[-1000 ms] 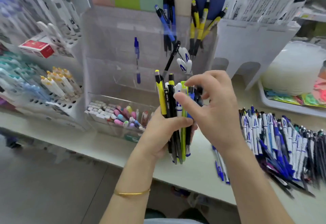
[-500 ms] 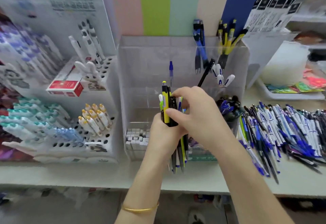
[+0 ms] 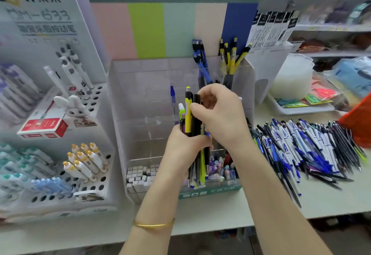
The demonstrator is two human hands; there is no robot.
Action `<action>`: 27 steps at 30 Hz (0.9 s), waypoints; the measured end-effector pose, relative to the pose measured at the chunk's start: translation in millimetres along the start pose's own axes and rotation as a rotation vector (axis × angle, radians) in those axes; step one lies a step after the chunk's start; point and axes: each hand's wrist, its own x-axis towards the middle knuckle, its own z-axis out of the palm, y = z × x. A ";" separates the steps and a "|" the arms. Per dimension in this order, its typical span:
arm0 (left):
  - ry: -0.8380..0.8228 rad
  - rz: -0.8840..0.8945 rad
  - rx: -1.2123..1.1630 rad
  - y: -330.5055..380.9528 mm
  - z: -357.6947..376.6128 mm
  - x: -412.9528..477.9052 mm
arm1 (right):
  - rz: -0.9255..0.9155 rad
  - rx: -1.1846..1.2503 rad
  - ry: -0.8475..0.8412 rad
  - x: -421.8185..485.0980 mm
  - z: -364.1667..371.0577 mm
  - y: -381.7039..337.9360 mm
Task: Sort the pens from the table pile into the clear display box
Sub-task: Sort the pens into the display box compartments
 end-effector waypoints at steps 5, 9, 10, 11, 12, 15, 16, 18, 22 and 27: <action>-0.010 -0.048 -0.078 1.2 -0.5 7.9 | 0.101 0.051 -0.162 20.2 -5.4 1.1; 0.002 -0.074 -0.113 4.9 -0.2 13.0 | 0.159 0.119 -0.230 34.0 -9.7 2.6; 0.007 -0.065 -0.112 5.8 0.0 14.5 | 0.169 0.136 -0.230 36.1 -10.4 2.8; 0.013 -0.055 -0.108 6.0 0.2 16.2 | 0.178 0.146 -0.225 37.6 -10.6 3.1; 0.019 -0.046 -0.101 6.5 0.2 17.1 | 0.183 0.141 -0.220 38.3 -10.6 3.0; 0.030 -0.038 -0.092 7.4 2.5 18.9 | 0.115 -0.005 -0.239 36.1 -8.2 1.8; 0.035 -0.039 -0.099 7.1 3.4 19.4 | 0.065 -0.083 -0.258 34.7 -7.5 1.3; 0.039 -0.048 -0.107 5.5 4.8 19.5 | -0.012 -0.206 -0.304 33.7 -8.1 1.0; 0.004 -0.057 -0.110 2.9 8.0 20.3 | 0.021 -0.212 -0.396 45.0 -17.2 2.4; 0.000 -0.066 -0.160 5.9 11.0 24.5 | 0.015 -0.201 -0.378 58.2 -19.3 6.9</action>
